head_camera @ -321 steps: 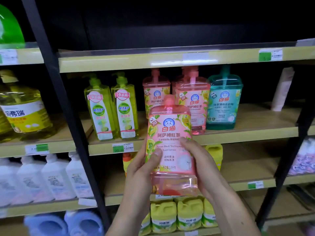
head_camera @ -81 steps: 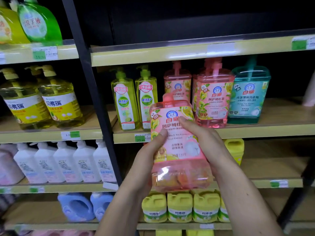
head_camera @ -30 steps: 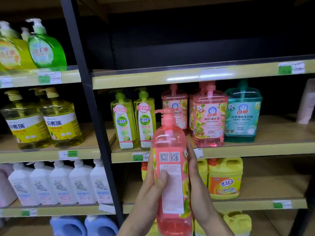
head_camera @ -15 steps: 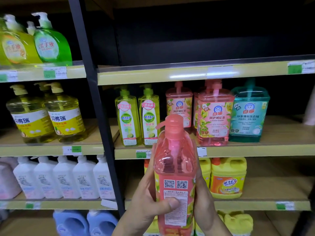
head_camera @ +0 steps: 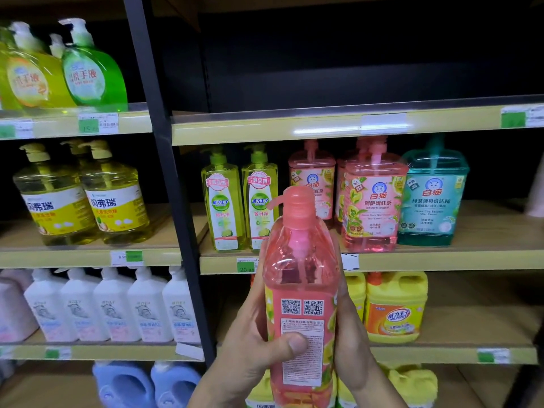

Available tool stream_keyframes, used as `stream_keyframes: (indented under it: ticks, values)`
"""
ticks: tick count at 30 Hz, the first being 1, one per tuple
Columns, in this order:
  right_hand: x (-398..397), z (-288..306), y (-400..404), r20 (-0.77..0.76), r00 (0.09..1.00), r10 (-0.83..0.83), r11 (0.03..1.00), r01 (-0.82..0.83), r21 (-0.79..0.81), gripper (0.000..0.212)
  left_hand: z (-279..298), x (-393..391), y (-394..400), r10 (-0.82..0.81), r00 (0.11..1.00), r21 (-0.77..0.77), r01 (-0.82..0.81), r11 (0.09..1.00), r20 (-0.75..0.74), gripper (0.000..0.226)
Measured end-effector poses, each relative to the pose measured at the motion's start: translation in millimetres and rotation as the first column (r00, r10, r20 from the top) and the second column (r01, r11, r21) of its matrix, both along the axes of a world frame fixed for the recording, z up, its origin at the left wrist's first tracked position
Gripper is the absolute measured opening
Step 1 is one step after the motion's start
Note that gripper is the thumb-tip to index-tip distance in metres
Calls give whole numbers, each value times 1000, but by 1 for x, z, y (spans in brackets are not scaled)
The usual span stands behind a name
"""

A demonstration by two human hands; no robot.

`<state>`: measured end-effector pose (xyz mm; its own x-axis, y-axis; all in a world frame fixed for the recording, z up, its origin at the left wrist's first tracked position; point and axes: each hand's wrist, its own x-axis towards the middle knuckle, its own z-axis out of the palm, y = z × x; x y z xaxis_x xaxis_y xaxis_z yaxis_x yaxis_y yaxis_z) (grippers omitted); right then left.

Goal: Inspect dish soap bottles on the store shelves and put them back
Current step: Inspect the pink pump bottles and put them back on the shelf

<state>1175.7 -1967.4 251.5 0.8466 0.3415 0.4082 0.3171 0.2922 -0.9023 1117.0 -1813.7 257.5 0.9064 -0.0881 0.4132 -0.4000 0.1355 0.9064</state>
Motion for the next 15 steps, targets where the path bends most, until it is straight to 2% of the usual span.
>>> stream_keyframes:
  ticks: [3, 4, 5, 6, 7, 9, 10, 13, 15]
  values:
    - [-4, 7, 3, 26, 999, -20, 998, 18, 60, 111, 5, -5, -2, -23, 997, -50, 19, 999, -76, 93]
    - [-5, 8, 4, 44, 998, -33, 996, 29, 85, 107, 11, -5, -4, 34, 990, -56, -41, 998, -135, 97]
    - [-7, 10, 4, 43, 998, -45, 995, 41, 89, 111, 25, -1, -9, 113, 968, -66, -131, 989, -225, 91]
    - [-9, 12, 4, 0, 1000, -29, 996, 29, 90, 121, 31, -1, -10, 87, 969, -96, -112, 989, -231, 71]
    - [-10, 15, 4, -55, 999, -1, 995, 7, 101, 130, 35, 0, -12, 80, 969, -69, -99, 993, -235, 68]
    - [-11, 19, 2, -108, 994, -8, 993, 21, 116, 136, 33, 3, -11, 217, 934, 77, -204, 976, -284, 71]
    - [-8, 19, 1, -110, 993, -35, 994, 46, 102, 130, 34, 2, -12, 280, 897, 126, -252, 960, -343, 76]
    - [-1, 26, 2, -5, 995, -100, 994, 100, 32, 83, 20, -15, -9, 177, 907, 64, -165, 984, -383, 91]
    - [2, 32, 0, 19, 993, -116, 992, 117, -45, 67, 26, -24, -11, 132, 916, 21, -134, 991, -378, 88]
